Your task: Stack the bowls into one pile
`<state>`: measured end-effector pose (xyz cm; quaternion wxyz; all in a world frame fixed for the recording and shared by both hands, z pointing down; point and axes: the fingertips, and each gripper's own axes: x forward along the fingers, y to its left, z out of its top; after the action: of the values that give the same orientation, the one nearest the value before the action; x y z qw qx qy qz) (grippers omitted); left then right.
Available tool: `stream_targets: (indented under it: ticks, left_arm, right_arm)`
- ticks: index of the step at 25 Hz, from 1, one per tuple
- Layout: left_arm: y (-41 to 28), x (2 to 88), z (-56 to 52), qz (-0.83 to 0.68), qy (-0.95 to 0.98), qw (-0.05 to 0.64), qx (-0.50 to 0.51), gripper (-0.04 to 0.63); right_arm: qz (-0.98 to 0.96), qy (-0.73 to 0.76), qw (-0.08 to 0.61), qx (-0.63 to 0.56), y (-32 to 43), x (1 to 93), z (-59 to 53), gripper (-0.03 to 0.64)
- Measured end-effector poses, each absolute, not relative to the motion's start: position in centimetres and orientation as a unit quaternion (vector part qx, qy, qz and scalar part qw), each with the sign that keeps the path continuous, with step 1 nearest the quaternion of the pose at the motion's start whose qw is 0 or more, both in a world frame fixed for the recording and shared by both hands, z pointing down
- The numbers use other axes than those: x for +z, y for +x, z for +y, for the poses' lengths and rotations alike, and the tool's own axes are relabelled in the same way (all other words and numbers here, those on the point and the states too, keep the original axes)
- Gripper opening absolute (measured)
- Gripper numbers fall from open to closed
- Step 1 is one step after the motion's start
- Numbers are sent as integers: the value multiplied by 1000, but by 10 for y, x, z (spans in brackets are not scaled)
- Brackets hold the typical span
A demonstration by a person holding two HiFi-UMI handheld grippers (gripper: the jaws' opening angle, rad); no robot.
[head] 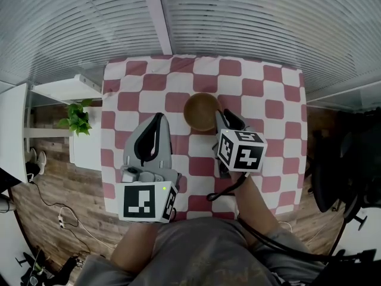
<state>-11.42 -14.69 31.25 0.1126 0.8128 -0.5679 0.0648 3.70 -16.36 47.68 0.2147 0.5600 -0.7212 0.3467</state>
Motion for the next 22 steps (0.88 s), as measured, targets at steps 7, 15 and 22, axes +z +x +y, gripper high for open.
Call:
stream_targets:
  ticks: [7, 15, 22]
  left_arm:
    - [-119, 324, -159, -572, 808, 124, 71, 0]
    - [-121, 332, -171, -571, 807, 133, 72, 0]
    - [-122, 341, -179, -570, 806, 139, 75, 0]
  right_arm:
    - [-720, 556, 226, 349, 32, 485, -178, 107]
    - [-717, 558, 241, 340, 33, 491, -187, 104]
    - [-721, 557, 265, 314, 34, 492, -195, 106]
